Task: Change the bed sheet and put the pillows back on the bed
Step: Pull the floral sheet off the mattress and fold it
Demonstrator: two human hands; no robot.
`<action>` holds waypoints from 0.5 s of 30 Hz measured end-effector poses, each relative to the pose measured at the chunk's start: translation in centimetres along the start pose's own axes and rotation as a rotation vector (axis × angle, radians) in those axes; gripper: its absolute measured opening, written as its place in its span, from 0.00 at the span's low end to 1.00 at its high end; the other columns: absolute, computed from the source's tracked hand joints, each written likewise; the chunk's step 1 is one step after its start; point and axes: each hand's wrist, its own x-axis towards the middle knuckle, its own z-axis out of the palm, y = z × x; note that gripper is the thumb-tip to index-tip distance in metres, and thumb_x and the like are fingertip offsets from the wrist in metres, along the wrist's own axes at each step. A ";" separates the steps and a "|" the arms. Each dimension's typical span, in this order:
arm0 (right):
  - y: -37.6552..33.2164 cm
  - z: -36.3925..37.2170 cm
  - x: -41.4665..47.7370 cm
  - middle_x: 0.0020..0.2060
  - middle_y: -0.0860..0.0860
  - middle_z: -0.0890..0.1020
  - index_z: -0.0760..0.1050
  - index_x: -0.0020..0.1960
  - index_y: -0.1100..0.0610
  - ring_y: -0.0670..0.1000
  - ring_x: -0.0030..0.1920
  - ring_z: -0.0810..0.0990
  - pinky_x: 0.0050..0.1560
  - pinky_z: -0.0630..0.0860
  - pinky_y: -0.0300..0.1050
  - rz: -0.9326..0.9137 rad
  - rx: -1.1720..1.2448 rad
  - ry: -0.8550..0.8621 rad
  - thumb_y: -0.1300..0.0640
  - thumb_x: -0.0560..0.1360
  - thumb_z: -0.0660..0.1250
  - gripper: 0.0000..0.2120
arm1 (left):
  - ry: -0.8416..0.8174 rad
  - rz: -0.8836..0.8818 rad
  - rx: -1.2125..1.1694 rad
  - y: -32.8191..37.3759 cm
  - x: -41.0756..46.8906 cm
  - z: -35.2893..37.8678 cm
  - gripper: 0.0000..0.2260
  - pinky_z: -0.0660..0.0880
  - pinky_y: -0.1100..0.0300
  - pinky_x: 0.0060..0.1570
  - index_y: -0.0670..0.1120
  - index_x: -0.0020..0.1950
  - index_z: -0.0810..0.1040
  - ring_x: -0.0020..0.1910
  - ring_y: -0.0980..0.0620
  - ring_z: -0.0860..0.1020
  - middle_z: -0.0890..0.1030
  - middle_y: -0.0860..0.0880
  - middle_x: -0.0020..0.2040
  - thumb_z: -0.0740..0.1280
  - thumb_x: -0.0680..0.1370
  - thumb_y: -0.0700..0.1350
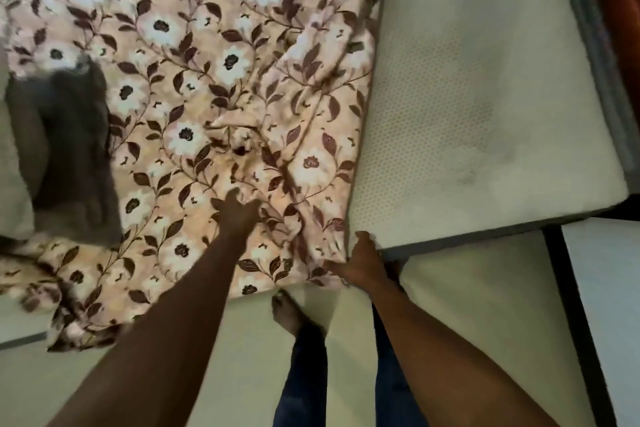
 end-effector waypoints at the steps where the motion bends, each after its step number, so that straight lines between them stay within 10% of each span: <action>1: -1.3 1.8 -0.1 0.68 0.53 0.71 0.55 0.76 0.59 0.56 0.69 0.73 0.68 0.72 0.51 0.000 0.011 0.020 0.37 0.60 0.82 0.57 | -0.042 0.002 -0.003 -1.4 -0.8 -0.1 0.26 0.74 0.52 0.62 0.45 0.75 0.69 0.64 0.42 0.76 0.73 0.43 0.69 0.71 0.78 0.45; 7: -15.1 8.4 1.8 0.62 0.62 0.81 0.74 0.68 0.64 0.61 0.61 0.81 0.49 0.78 0.44 -0.077 -0.061 0.127 0.59 0.77 0.70 0.21 | -0.125 -0.038 -0.062 -10.0 -1.5 -6.7 0.22 0.75 0.52 0.62 0.48 0.67 0.75 0.62 0.43 0.79 0.80 0.45 0.62 0.70 0.74 0.53; 10: -24.1 10.4 0.9 0.57 0.63 0.83 0.79 0.59 0.66 0.61 0.58 0.81 0.39 0.71 0.38 -0.176 -0.216 0.128 0.60 0.75 0.70 0.15 | -0.065 -0.006 -0.029 -13.5 -1.4 -13.1 0.20 0.74 0.51 0.63 0.47 0.68 0.74 0.61 0.44 0.79 0.79 0.45 0.64 0.68 0.77 0.50; 11: -26.8 11.1 0.0 0.56 0.63 0.82 0.79 0.58 0.67 0.62 0.58 0.81 0.40 0.71 0.41 -0.205 -0.309 0.122 0.59 0.76 0.69 0.15 | -0.064 -0.034 -0.032 -14.5 -1.4 -15.7 0.19 0.71 0.37 0.62 0.48 0.67 0.74 0.58 0.46 0.80 0.79 0.46 0.63 0.68 0.77 0.50; 12: -29.1 11.7 -0.9 0.55 0.64 0.82 0.78 0.58 0.67 0.62 0.57 0.81 0.42 0.72 0.45 -0.237 -0.372 0.119 0.57 0.76 0.69 0.16 | -0.043 -0.034 -0.021 -15.5 -1.2 -18.0 0.18 0.69 0.55 0.52 0.48 0.66 0.74 0.58 0.47 0.80 0.80 0.46 0.61 0.67 0.77 0.50; 15: -33.9 13.6 -3.3 0.50 0.60 0.84 0.82 0.54 0.63 0.59 0.53 0.83 0.47 0.75 0.46 -0.357 -0.437 0.134 0.53 0.75 0.68 0.16 | 0.037 -0.023 0.019 -18.0 -0.7 -24.8 0.18 0.74 0.53 0.61 0.47 0.66 0.75 0.62 0.41 0.78 0.80 0.42 0.64 0.66 0.77 0.49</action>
